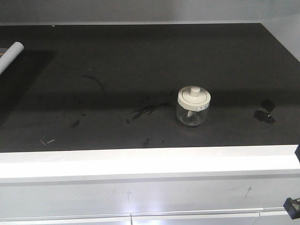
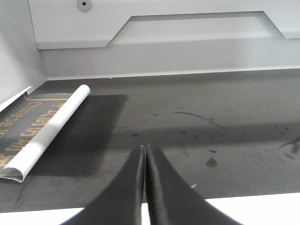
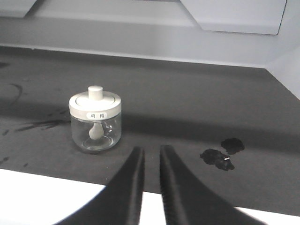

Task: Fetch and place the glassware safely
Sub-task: 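Reach the right gripper to the glass jar and close around it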

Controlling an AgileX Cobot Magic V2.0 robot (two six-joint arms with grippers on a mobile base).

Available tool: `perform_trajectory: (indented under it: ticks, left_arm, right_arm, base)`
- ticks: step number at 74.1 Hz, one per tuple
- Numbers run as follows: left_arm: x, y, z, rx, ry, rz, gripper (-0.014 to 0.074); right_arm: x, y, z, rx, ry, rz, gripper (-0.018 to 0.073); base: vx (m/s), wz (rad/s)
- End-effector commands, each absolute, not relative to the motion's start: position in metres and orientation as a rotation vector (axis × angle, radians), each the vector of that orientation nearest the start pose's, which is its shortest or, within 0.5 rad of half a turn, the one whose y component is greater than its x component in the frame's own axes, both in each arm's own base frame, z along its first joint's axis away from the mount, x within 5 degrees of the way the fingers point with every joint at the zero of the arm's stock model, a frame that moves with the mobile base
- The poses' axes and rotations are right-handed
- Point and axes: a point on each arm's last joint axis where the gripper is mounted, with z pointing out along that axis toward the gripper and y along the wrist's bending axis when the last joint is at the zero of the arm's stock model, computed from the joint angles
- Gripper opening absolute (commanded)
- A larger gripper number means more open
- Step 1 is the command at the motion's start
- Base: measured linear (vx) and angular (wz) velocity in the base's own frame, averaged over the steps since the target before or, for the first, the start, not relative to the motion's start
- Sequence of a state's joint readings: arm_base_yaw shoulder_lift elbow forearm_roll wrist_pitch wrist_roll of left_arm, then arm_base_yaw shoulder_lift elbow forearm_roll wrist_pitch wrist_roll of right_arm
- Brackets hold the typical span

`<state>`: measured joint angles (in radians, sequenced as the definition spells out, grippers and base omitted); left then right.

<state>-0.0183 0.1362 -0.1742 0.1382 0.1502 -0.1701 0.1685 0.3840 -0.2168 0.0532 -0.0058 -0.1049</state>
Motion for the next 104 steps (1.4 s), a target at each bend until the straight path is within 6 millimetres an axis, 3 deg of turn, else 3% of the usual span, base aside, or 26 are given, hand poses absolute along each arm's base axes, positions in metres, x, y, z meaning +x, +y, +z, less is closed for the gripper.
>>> perform_trajectory:
  ticks: [1, 15, 23, 41, 57, 69, 86, 104]
  left_arm:
    - [0.063, -0.001, 0.265, -0.025, 1.511, -0.053, -0.0007]
    - [0.063, -0.001, 0.265, -0.025, 1.511, -0.053, -0.0007]
    - [0.063, -0.001, 0.265, -0.025, 1.511, -0.053, -0.0007]
    - [0.063, -0.001, 0.265, -0.025, 1.511, -0.053, -0.0007]
    - [0.063, -0.001, 0.265, -0.025, 1.511, -0.053, -0.0007]
    - [0.063, -0.001, 0.265, -0.025, 1.511, -0.053, -0.0007]
    - [0.063, -0.001, 0.265, -0.025, 1.511, -0.053, -0.0007]
    - [0.063, -0.001, 0.265, -0.025, 1.511, -0.053, -0.0007]
  right_arm:
    - [0.098, 0.016, 0.275, -0.179, 1.535, 0.072, 0.0203]
    - [0.106, 0.017, 0.282, -0.159, 1.472, 0.08, 0.0428]
    - [0.12, 0.02, 0.291, -0.16, 1.495, 0.091, 0.0494]
    - [0.175, 0.052, 0.315, -0.254, 1.492, 0.184, 0.0499]
    - [0.242, 0.091, 0.314, -0.31, 1.528, 0.233, 0.0499]
    - [0.284, 0.107, 0.307, -0.292, 1.559, 0.253, 0.0499]
    - [0.321, 0.121, 0.283, -0.288, 1.607, 0.255, 0.0499]
    - [0.338, 0.124, 0.255, -0.242, 1.608, 0.253, 0.0494]
  base:
    - [0.0, 0.0]
    - [0.0, 0.0]
    - [0.0, 0.0]
    - [0.0, 0.0]
    - [0.0, 0.0]
    - [0.0, 0.0]
    - [0.0, 0.0]
    - [0.0, 0.0]
